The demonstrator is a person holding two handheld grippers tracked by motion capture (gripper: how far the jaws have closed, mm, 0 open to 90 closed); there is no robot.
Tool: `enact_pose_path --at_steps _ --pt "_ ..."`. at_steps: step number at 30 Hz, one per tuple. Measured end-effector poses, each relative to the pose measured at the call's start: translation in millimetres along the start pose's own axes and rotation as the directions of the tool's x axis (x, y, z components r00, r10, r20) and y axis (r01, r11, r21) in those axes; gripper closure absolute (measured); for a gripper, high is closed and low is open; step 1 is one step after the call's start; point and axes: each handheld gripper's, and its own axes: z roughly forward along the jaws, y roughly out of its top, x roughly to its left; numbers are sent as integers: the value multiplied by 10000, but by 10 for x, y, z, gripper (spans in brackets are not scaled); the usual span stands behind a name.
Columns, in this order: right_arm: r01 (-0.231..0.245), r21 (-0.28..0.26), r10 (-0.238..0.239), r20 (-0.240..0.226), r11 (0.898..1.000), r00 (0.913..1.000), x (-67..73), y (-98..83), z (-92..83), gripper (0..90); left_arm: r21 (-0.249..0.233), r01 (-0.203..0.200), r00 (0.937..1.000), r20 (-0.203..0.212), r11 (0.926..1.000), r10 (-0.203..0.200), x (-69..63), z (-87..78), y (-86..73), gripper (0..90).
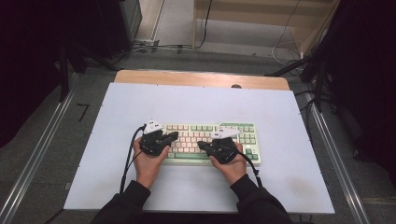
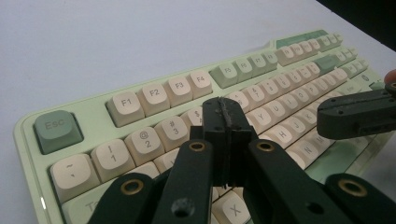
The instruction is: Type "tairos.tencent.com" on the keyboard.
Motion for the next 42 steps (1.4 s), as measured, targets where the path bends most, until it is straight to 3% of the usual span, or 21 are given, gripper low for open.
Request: enact_pose_path --at_steps 31,42 --pt "232 461 -233 12 9987 9997 40 -49 120 882 18 -35 10000 -1 10000 35 -5 5 -10 900" --pt "-161 -172 162 83 9997 9998 -55 16 -53 882 -70 17 10000 68 10000 -16 -15 3 -8 900"
